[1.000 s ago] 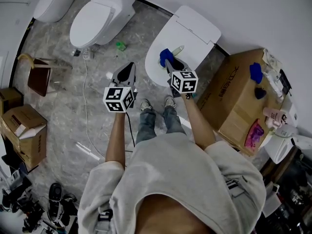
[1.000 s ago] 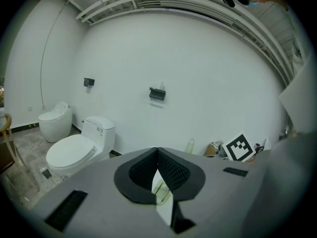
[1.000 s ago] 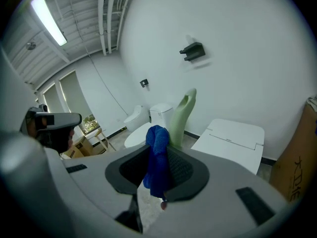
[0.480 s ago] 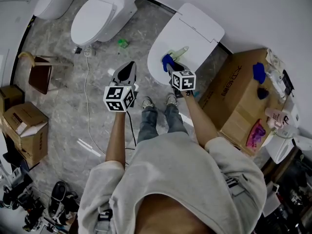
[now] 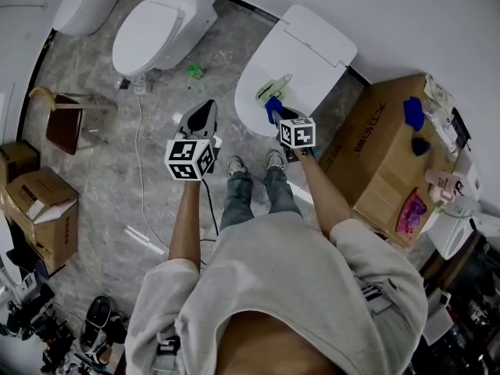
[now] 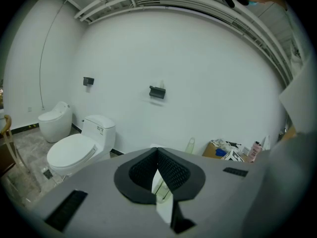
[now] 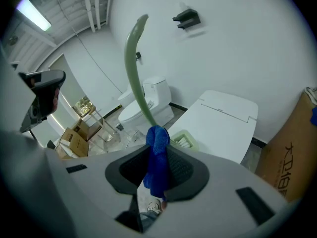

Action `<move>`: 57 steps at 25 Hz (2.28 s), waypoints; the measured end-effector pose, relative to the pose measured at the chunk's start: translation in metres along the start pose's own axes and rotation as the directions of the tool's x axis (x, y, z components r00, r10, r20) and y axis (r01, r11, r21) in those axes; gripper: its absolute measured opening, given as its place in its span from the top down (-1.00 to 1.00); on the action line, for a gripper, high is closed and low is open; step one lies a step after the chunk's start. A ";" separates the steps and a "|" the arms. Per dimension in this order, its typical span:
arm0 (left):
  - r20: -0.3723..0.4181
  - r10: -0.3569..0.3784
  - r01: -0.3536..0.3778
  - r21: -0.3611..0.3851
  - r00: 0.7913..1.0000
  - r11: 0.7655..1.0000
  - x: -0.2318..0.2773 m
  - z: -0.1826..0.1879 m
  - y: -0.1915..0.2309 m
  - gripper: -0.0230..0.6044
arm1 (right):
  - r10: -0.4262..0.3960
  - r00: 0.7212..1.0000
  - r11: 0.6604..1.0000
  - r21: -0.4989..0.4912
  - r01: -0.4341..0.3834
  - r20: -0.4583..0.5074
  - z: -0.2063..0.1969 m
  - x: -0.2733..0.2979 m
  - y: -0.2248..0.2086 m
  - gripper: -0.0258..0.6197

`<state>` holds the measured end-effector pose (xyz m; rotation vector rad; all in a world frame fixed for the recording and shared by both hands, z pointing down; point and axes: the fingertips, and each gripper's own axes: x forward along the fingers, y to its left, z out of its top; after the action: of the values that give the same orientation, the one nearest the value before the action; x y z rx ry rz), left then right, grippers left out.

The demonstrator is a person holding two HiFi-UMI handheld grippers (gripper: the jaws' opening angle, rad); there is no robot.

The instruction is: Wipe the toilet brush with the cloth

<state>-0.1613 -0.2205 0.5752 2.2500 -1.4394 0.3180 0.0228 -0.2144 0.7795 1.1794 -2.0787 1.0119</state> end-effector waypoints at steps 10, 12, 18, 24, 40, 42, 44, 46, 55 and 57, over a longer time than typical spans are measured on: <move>0.005 -0.041 0.041 0.014 0.999 0.999 0.006 0.000 -0.025 0.87 | -0.021 0.963 0.998 0.069 0.003 0.268 0.048 -0.078 -0.001 0.60; 0.003 -0.048 0.048 0.018 0.999 0.999 0.006 -0.001 -0.029 0.87 | -0.025 0.940 0.995 0.098 -0.009 0.341 0.066 -0.097 0.003 0.60; 0.007 -0.054 0.053 0.028 0.999 0.998 0.007 0.001 -0.037 0.87 | -0.012 0.871 0.992 0.114 -0.051 0.491 0.118 -0.135 0.011 0.60; 0.011 -0.048 0.047 0.026 0.999 0.999 0.005 0.001 -0.037 0.87 | 0.004 0.855 0.990 0.119 -0.076 0.518 0.136 -0.136 0.016 0.60; 0.005 -0.025 0.025 0.011 1.000 1.000 0.002 -0.003 -0.025 0.87 | 0.038 0.919 0.991 0.107 -0.086 0.393 0.102 -0.087 0.034 0.60; 0.003 -0.021 0.021 0.009 1.000 1.000 0.001 -0.004 -0.022 0.87 | 0.041 0.926 0.991 0.106 -0.087 0.374 0.098 -0.079 0.034 0.60; 0.002 -0.014 0.014 0.006 1.000 1.000 0.000 -0.005 -0.019 0.87 | 0.043 0.935 0.991 0.103 -0.085 0.353 0.094 -0.070 0.033 0.60; 0.000 -0.006 0.006 0.003 1.000 1.000 -0.002 -0.005 -0.015 0.87 | 0.045 0.943 0.992 0.098 -0.082 0.330 0.089 -0.062 0.033 0.61; -0.008 0.029 -0.029 -0.009 1.000 1.000 -0.010 -0.008 0.004 0.87 | 0.038 0.976 0.994 0.094 -0.059 0.215 0.064 -0.023 0.024 0.61; -0.009 0.033 -0.033 -0.010 0.999 0.999 -0.010 -0.008 0.006 0.87 | 0.036 0.982 0.995 0.089 -0.054 0.186 0.058 -0.015 0.022 0.60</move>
<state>-0.1707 -0.2104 0.5793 2.2162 -1.4718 0.3300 0.0059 -0.2469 0.7279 1.3231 -2.2304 1.0672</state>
